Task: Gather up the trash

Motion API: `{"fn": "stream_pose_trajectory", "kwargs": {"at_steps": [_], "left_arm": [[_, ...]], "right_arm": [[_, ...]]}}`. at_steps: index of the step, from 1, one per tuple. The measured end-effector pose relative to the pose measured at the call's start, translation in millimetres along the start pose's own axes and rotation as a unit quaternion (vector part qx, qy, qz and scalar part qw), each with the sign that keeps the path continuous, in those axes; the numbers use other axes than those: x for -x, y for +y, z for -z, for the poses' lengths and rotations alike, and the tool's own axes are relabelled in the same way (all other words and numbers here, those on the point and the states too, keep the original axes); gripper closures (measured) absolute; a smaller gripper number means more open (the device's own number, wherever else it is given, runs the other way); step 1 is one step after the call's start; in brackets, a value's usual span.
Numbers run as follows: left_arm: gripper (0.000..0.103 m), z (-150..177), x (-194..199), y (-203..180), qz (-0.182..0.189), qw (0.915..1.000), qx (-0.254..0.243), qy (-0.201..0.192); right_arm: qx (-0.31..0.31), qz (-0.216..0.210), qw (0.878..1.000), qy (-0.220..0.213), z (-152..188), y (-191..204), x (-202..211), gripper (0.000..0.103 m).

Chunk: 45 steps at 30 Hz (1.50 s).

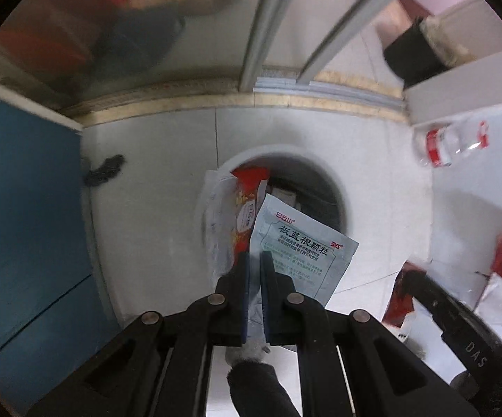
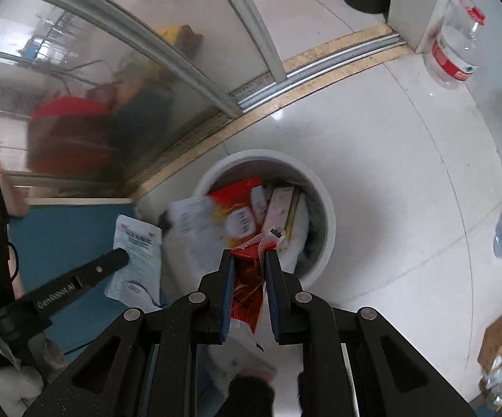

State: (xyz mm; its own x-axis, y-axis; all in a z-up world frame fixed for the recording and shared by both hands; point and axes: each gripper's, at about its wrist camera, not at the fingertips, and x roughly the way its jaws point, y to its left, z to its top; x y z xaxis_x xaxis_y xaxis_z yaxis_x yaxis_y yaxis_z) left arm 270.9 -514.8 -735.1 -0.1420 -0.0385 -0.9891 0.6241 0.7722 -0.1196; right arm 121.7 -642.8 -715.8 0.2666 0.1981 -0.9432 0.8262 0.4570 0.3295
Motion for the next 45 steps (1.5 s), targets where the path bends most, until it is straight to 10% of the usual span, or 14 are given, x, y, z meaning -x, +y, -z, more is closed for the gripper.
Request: {"fn": "stream_pose_trajectory", "kwargs": {"at_steps": [13, 14, 16, 18, 24, 45], "left_arm": [[0.092, -9.6, -59.2, 7.8, -0.001, 0.9997, 0.005, 0.025], [0.087, -9.1, -55.6, 9.4, -0.005, 0.9997, 0.007, 0.021], [0.026, -7.9, -48.2, 12.4, -0.013, 0.9999, 0.005, 0.009], [0.005, -4.6, -33.1, 14.2, -0.025, 0.9996, 0.003, -0.008], [0.004, 21.2, 37.8, 8.0, -0.073, 0.9959, -0.01, -0.052], [0.004, 215.3, 393.1, -20.5, -0.052, 0.9742, -0.024, -0.218]], "right_arm": [[0.007, 0.011, 0.999, 0.044, -14.2, -35.6, -77.4, 0.072], [0.005, 0.014, 0.999, 0.045, -13.8, -36.6, -77.5, 0.068], [0.008, 0.027, 0.999, 0.039, -12.4, -36.6, -71.5, 0.048], [0.013, 0.037, 0.999, 0.031, -9.6, -35.5, -57.6, 0.036], [0.066, 0.081, 0.995, -0.002, 8.1, -15.1, 9.7, 0.0], [0.112, 0.083, 0.976, -0.168, 177.2, 74.8, 406.3, 0.0]]}}
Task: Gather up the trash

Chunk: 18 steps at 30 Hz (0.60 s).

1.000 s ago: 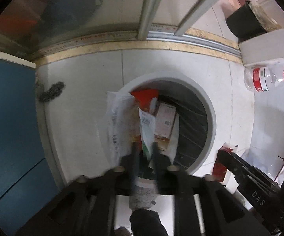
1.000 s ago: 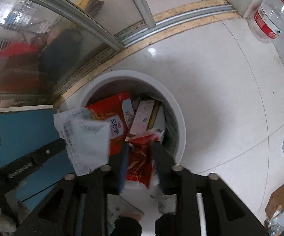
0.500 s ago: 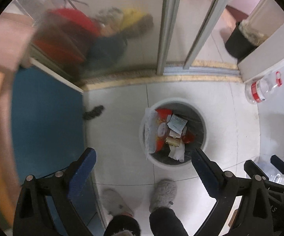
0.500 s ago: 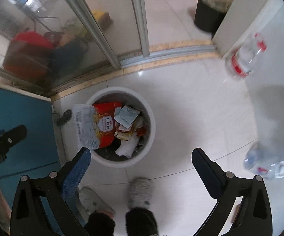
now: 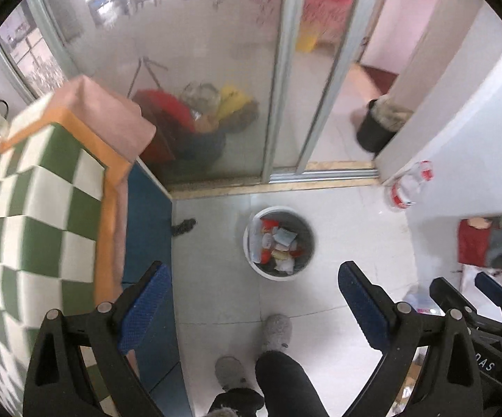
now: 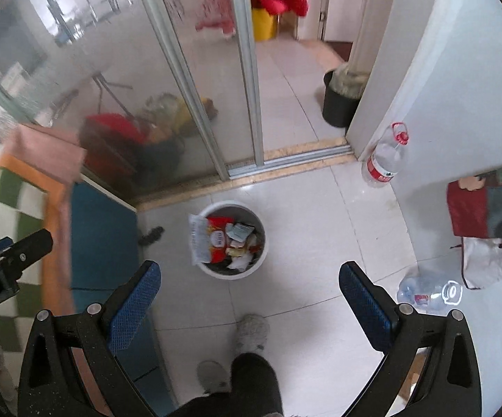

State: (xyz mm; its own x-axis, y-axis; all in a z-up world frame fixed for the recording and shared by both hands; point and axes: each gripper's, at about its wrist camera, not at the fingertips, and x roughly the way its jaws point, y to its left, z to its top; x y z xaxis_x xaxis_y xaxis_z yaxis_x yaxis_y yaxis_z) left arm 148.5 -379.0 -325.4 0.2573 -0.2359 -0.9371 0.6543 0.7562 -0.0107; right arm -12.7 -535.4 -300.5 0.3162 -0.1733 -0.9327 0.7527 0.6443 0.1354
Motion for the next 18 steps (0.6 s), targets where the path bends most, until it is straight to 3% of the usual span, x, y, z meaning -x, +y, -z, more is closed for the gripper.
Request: {"fn": "stream_pose_trajectory", "kwargs": {"at_steps": [9, 18], "left_arm": [[0.004, 39.5, 143.5, 11.4, 0.054, 0.9968, -0.026, -0.053], [0.004, 72.0, 220.8, 25.8, 0.11, 0.9923, -0.001, -0.057]], "right_arm": [[-0.003, -0.039, 0.998, -0.049, 51.5, 20.3, 170.6, 0.0], [0.001, -0.085, 0.994, -0.064, 88.1, 27.3, 267.4, 0.0]]}}
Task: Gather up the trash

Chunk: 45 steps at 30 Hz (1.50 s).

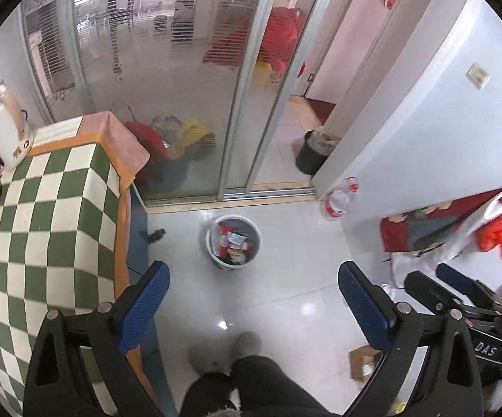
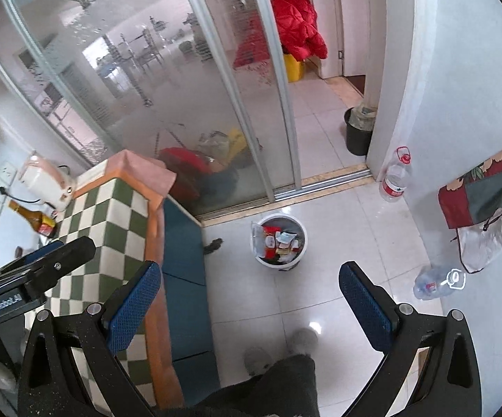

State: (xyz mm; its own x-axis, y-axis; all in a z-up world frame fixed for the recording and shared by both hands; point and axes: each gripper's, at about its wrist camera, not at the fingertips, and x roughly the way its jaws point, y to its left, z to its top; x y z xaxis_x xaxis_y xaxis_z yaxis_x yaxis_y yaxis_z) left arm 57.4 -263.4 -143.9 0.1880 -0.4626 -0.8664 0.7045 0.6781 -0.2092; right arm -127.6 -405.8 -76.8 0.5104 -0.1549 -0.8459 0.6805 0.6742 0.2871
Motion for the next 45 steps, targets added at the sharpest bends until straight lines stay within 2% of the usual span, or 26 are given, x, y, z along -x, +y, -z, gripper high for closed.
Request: {"fn": "stream_pose_trajectory", "kwargs": {"at_steps": [7, 13, 20, 22, 45], "left_arm": [[0.004, 10.7, 35.4, -4.1, 0.02, 0.9994, 0.026, -0.016], [0.004, 16.7, 48.8, -7.3, 0.024, 0.999, 0.027, -0.026], [0.004, 20.0, 50.4, -7.4, 0.022, 0.9989, 0.028, -0.029], [0.0, 21.1, 50.7, -7.5, 0.023, 0.9988, 0.03, -0.031], [0.0, 23.5, 52.9, -11.8, 0.021, 0.999, 0.03, -0.027]], "right_arm": [[0.021, -0.038, 0.999, 0.003, -4.3, 0.6, 34.8, 0.0], [0.029, -0.062, 0.998, 0.005, -7.3, -1.1, 43.4, 0.0], [0.034, -0.07, 0.997, 0.012, -9.7, -2.6, 43.7, 0.0], [0.033, -0.071, 0.997, 0.015, -10.5, -4.5, 41.0, 0.0], [0.041, -0.086, 0.995, 0.028, -15.7, -4.9, 34.1, 0.0]]}}
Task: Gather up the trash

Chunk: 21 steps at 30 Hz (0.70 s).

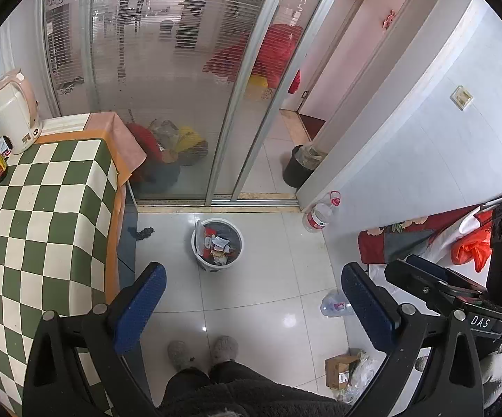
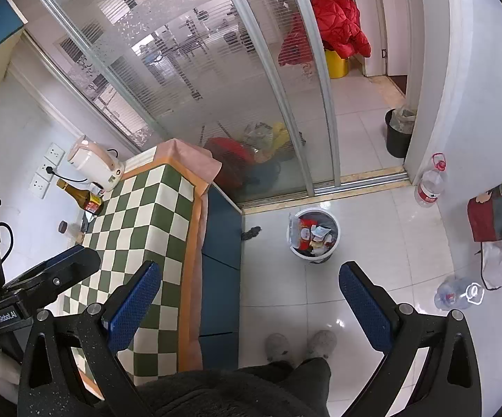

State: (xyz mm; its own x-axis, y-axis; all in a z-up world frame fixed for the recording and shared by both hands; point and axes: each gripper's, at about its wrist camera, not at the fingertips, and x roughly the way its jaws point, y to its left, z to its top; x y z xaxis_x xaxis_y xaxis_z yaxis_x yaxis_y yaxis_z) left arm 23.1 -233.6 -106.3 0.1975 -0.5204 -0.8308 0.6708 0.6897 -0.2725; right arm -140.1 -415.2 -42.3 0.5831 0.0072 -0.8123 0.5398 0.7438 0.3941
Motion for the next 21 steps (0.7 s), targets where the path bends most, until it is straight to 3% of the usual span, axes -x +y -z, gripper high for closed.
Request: {"fn": "stream_pose_trajectory", "kwargs": {"at_steps": [21], "left_arm": [[0.0, -0.9, -4.6, -6.4, 0.01, 0.9999, 0.003, 0.01]], "right_arm": [[0.003, -0.003, 1.0, 0.004, -2.0, -0.5, -1.8, 0.0]]}}
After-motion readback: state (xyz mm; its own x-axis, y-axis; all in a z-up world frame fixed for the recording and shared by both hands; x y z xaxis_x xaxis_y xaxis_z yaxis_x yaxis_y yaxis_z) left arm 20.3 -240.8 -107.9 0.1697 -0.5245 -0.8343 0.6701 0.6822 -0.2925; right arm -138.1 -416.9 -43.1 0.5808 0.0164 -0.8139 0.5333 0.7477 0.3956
